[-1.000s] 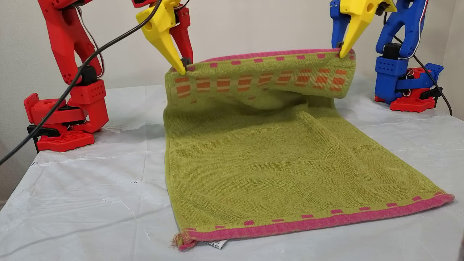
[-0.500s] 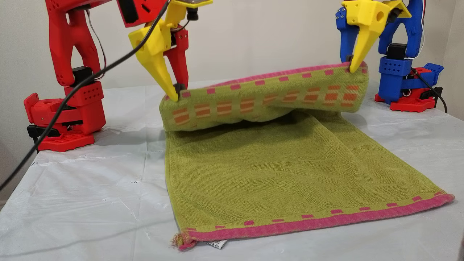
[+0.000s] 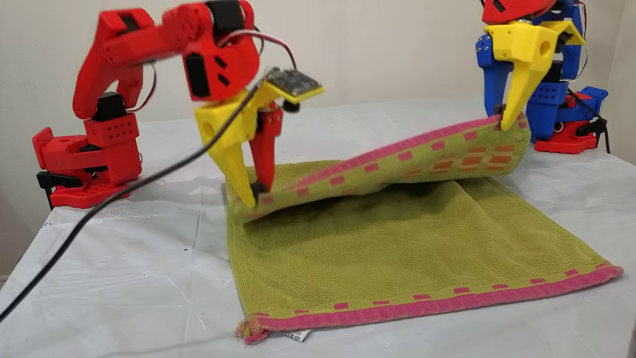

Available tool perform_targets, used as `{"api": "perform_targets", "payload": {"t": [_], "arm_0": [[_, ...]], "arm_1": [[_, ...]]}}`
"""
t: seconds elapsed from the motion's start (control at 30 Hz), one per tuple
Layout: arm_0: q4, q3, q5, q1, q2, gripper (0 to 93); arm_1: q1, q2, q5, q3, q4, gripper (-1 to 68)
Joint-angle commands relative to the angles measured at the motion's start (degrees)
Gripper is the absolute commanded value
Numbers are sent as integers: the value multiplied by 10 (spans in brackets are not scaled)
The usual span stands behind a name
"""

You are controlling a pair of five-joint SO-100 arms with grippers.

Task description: Fold the towel.

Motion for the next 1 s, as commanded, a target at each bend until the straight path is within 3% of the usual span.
{"api": "perform_targets", "payload": {"t": [0.0,0.4,0.7,0.97], "arm_0": [[15,-131,-12,41,-3,1],[11,-309,-46,62,-124,1],[-46,-311,-30,79,-152,1],[-113,-311,-25,91,-201,1]], "arm_1": [[-41,0,27,-87,5,0],[-72,-101,64,-213,5,0],[-94,-227,76,-381,5,1],[-110,-268,107,-404,-4,1]]}}
